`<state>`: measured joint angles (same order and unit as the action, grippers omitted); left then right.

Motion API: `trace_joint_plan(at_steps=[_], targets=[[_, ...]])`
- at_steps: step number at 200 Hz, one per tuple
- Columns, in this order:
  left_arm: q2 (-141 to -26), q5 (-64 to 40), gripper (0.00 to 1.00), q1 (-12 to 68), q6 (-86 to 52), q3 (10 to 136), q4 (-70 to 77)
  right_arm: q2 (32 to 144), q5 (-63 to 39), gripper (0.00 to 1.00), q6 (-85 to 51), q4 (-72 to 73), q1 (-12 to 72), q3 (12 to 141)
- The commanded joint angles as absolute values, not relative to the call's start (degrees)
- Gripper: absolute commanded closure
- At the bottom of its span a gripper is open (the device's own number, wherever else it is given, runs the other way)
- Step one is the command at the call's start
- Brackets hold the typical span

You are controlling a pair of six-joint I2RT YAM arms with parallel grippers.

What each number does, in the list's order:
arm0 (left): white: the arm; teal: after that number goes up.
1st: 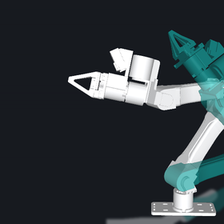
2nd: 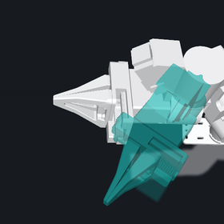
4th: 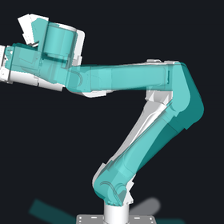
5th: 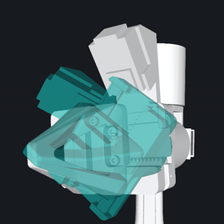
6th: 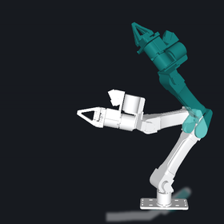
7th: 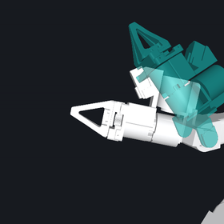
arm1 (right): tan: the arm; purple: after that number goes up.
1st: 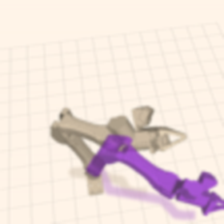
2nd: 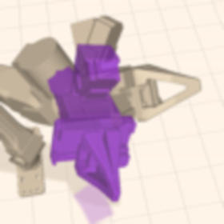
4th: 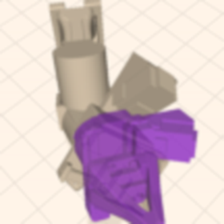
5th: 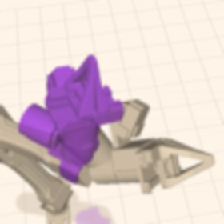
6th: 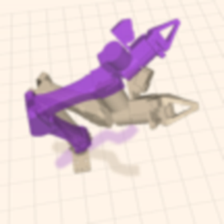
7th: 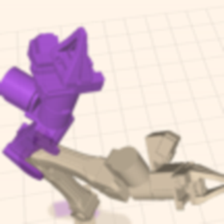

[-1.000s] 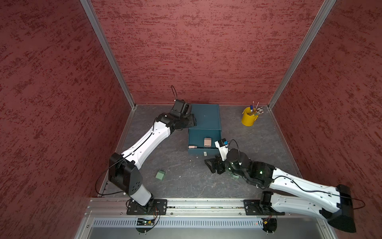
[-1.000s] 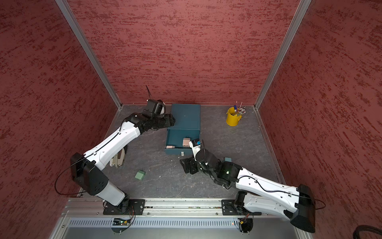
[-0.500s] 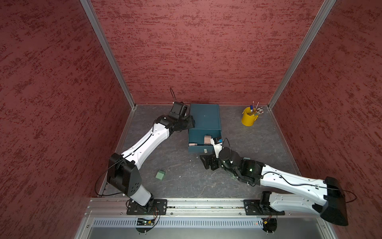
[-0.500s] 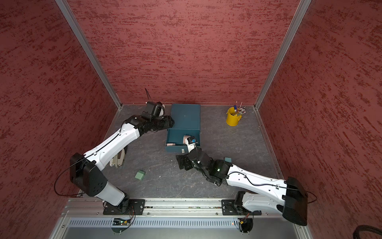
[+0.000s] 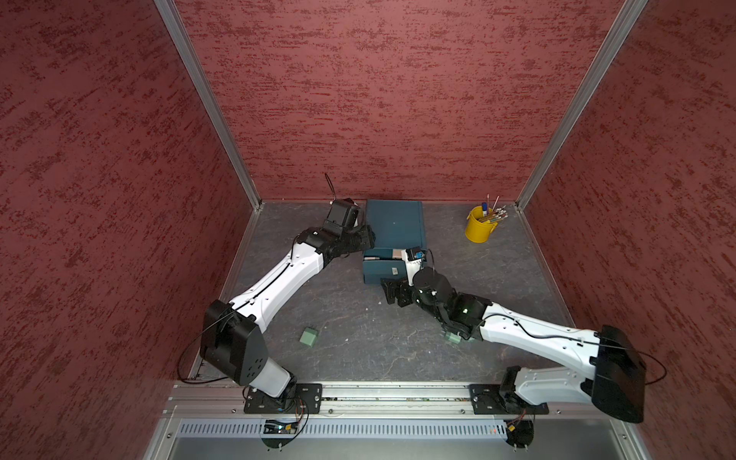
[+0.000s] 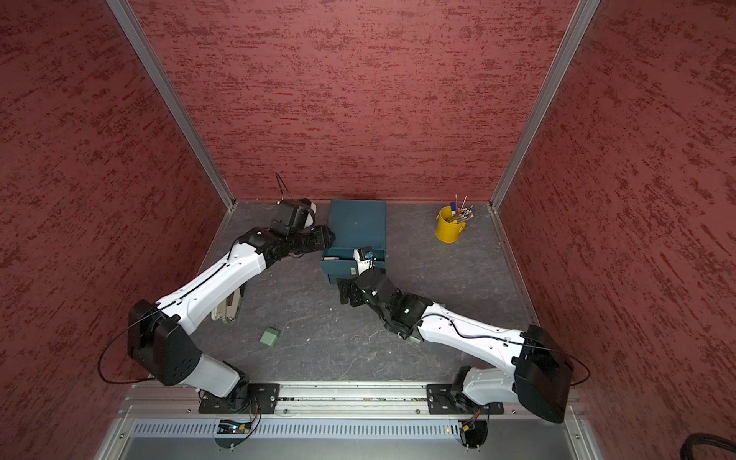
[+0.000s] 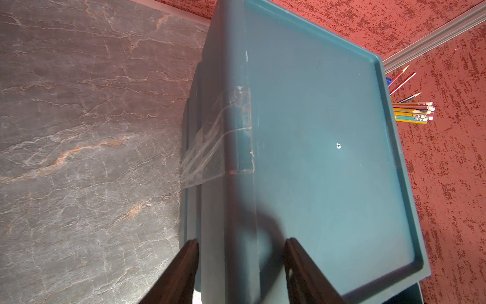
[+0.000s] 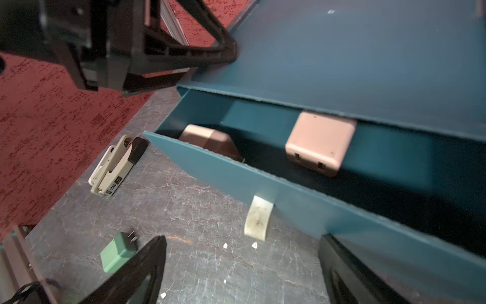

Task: Place the plugs into the drawer by color
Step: Close the drawer in the storage box.

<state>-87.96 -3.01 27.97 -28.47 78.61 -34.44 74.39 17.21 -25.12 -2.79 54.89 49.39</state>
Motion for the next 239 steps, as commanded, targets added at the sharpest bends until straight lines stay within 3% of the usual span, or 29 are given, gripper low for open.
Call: trace_joint_plan(at_steps=[1,153,239], targets=[[-87.99,-2.69,0.45,28.13,-27.54,76.06,-39.31,74.59,18.82,0.04,-23.96,3.94,53.76,50.99],[-84.57,-3.25,0.47,28.87,-26.9,73.83,-39.02,79.14,16.26,0.02,-24.0,6.94,49.25,54.37],[-84.77,-4.14,0.47,29.0,-27.27,73.57,-38.53,76.04,15.41,0.02,-25.05,7.51,47.15,51.2]])
